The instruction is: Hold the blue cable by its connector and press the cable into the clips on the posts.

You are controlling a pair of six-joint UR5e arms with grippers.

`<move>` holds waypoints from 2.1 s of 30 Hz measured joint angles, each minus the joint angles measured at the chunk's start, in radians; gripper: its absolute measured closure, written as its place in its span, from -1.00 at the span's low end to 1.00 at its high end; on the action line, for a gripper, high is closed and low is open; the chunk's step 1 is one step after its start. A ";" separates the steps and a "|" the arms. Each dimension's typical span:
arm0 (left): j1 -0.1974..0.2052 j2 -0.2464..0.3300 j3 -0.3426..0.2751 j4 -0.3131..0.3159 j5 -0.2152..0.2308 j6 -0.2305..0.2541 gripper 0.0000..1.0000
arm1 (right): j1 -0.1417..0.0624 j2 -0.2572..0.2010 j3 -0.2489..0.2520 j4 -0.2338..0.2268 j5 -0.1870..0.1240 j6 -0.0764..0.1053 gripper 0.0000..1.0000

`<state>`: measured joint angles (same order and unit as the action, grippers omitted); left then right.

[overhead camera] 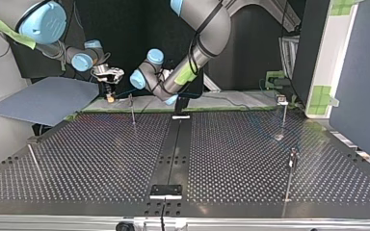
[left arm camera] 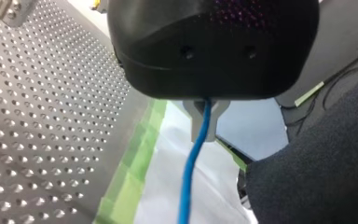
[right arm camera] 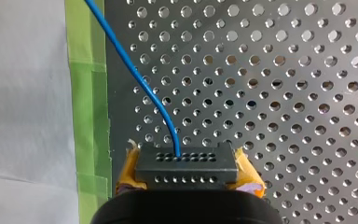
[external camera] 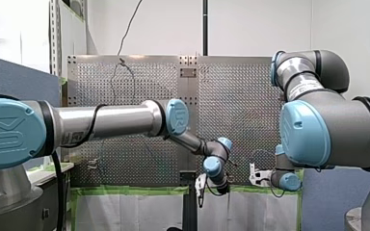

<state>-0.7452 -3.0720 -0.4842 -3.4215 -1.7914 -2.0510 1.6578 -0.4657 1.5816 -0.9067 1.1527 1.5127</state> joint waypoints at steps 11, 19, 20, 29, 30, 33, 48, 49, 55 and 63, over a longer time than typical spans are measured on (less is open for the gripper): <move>0.009 0.092 -0.093 0.086 -0.094 -0.011 1.00 | -0.005 0.000 0.000 0.001 0.005 0.005 1.00; -0.010 0.168 -0.168 0.161 -0.147 -0.007 1.00 | -0.011 0.000 -0.001 -0.001 0.008 0.015 1.00; -0.013 0.176 -0.177 0.170 -0.148 -0.007 1.00 | -0.013 0.000 -0.001 -0.002 0.008 0.017 1.00; -0.042 0.249 -0.250 0.242 -0.173 -0.005 1.00 | -0.031 0.000 -0.001 -0.006 0.008 0.032 1.00; -0.045 0.256 -0.257 0.250 -0.176 -0.004 1.00 | -0.033 0.000 -0.001 -0.006 0.008 0.033 1.00; -0.056 0.272 -0.281 0.272 -0.190 -0.005 1.00 | -0.040 0.000 -0.002 -0.007 0.006 0.039 1.00; -0.093 0.280 -0.414 0.373 -0.201 -0.010 1.00 | -0.047 0.000 -0.009 -0.003 0.006 0.047 1.00; -0.094 0.280 -0.425 0.379 -0.201 -0.010 1.00 | -0.046 0.000 -0.008 -0.002 0.007 0.046 1.00; -0.094 0.280 -0.475 0.384 -0.202 -0.011 1.00 | -0.044 0.001 0.000 -0.003 0.011 0.043 1.00; -0.095 0.301 -0.537 0.380 -0.208 -0.011 1.00 | -0.055 -0.012 0.025 -0.012 -0.026 0.043 1.00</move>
<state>-0.8406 -2.7709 -1.0213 -3.0414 -1.9991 -2.0619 1.6025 -0.4775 1.6063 -0.9189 1.1266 1.5559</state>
